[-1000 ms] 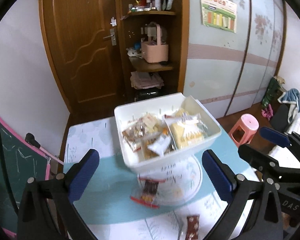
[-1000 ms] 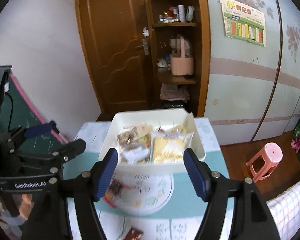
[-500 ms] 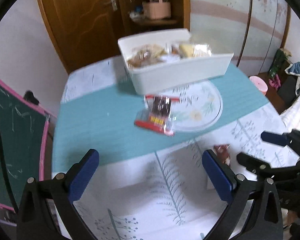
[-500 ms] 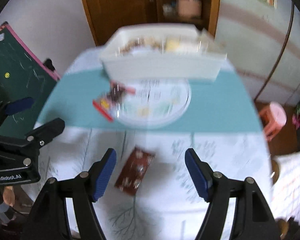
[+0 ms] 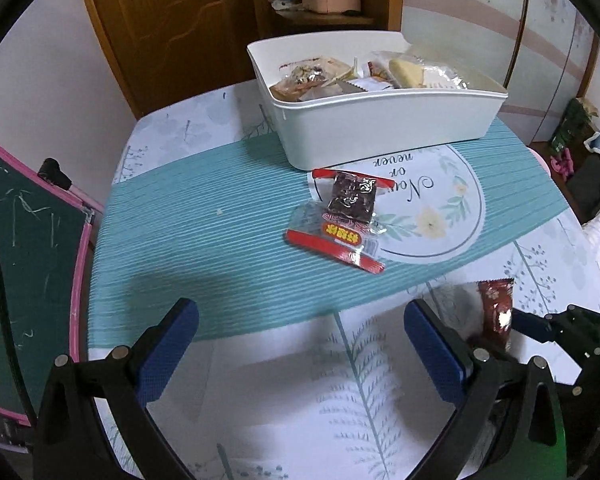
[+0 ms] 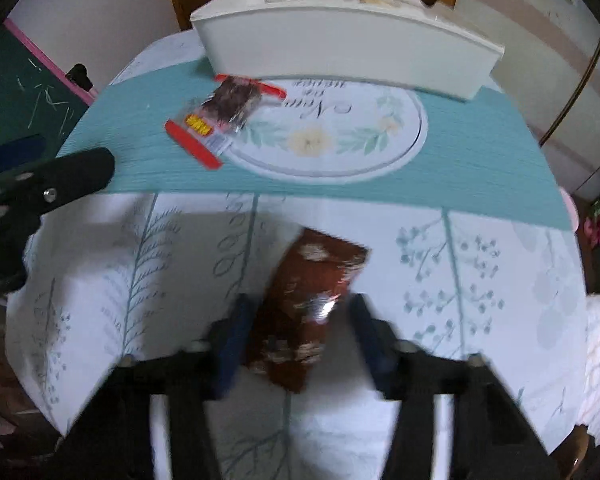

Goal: Organize snacks
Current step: 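Grasp red-labelled chocolate pack with left gripper while right gripper grasps brown cookie pack, then carry both packs over the tray and open both grippers to drop them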

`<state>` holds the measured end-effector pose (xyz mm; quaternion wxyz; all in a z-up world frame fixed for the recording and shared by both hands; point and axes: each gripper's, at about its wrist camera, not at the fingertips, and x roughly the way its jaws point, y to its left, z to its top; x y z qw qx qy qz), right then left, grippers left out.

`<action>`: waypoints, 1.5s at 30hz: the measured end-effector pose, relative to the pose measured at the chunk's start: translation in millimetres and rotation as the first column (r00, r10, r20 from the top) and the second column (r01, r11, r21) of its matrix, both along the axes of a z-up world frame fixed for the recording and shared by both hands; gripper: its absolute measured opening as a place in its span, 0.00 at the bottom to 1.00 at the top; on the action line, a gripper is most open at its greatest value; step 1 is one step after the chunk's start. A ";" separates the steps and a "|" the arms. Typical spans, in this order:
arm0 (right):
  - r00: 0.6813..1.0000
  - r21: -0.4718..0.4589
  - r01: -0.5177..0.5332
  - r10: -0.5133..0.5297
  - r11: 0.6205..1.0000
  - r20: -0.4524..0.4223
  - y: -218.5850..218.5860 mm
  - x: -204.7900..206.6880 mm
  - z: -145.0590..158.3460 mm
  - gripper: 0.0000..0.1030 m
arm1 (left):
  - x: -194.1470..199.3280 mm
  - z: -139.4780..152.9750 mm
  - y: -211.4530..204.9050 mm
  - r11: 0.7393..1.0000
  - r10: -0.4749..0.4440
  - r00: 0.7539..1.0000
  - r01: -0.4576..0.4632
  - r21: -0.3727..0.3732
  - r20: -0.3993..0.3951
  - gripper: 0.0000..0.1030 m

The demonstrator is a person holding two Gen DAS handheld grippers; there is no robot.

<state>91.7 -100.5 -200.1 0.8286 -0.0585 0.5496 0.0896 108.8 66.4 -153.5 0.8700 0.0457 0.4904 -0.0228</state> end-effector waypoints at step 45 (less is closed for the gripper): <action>0.997 0.121 0.072 -0.076 0.990 0.033 -46.1 36.2 3.0 0.28 | 32.4 -25.9 -44.8 0.989 0.012 0.998 -0.020 -0.146 -0.059 0.45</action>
